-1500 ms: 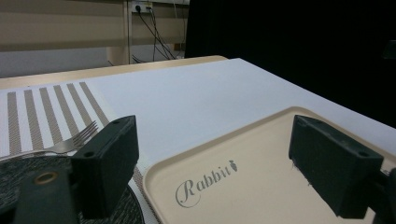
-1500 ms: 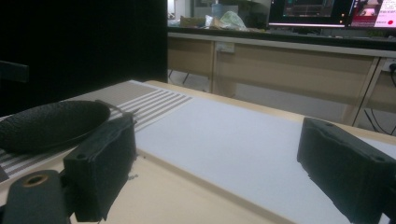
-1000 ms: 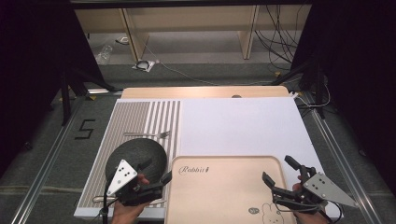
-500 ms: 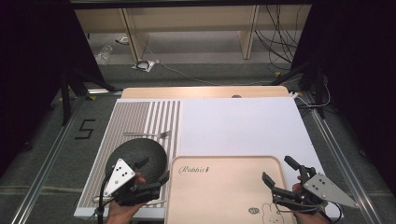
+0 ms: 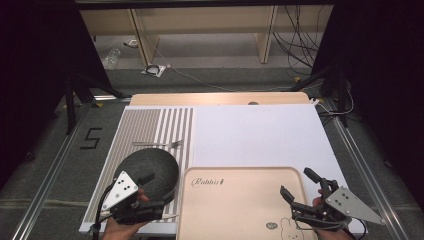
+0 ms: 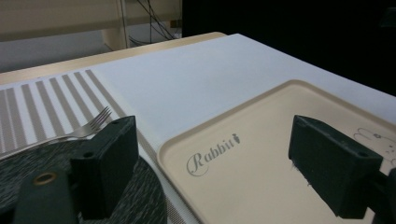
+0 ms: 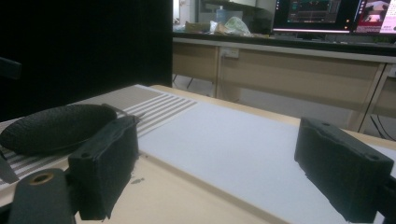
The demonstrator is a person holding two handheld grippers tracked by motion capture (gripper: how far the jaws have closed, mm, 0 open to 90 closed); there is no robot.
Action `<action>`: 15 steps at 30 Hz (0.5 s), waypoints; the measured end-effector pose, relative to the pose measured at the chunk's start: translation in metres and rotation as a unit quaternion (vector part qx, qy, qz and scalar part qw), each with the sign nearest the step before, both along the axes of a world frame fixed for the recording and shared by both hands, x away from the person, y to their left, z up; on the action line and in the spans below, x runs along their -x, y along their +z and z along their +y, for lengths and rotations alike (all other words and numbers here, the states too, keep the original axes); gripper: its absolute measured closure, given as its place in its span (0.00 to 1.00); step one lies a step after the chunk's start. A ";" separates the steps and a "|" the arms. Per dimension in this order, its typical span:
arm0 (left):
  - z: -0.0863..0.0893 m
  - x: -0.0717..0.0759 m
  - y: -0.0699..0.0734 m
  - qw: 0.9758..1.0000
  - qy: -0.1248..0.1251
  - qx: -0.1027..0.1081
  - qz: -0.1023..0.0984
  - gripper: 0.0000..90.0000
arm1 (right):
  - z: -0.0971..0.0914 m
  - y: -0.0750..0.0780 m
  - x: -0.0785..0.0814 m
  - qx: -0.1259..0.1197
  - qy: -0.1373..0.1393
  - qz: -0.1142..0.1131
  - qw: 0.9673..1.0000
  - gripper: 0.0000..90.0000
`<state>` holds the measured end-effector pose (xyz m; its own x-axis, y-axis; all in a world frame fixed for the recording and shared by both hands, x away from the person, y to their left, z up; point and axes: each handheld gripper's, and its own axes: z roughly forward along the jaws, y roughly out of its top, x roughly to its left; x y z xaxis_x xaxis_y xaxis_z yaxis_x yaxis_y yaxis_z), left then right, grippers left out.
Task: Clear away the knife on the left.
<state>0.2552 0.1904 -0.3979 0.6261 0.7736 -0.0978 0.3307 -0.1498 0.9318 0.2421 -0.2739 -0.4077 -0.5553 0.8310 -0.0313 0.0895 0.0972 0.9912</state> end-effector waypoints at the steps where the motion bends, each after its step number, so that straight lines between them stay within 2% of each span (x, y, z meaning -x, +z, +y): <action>1: 0.002 0.001 0.000 1.000 0.003 -0.002 0.001 0.18 | 0.000 0.000 0.000 0.000 0.000 0.000 1.000 0.16; 7: 0.014 0.004 0.001 1.000 0.006 -0.007 0.006 0.18 | -0.001 0.000 0.000 -0.004 -0.002 -0.001 1.000 0.16; 10: 0.021 0.005 0.000 1.000 0.002 -0.021 0.020 0.18 | -0.001 0.000 0.000 -0.004 -0.001 0.000 1.000 0.16; 15: 0.027 0.006 -0.005 0.999 0.005 -0.030 0.022 0.18 | -0.001 0.000 0.001 -0.006 -0.002 0.000 1.000 0.16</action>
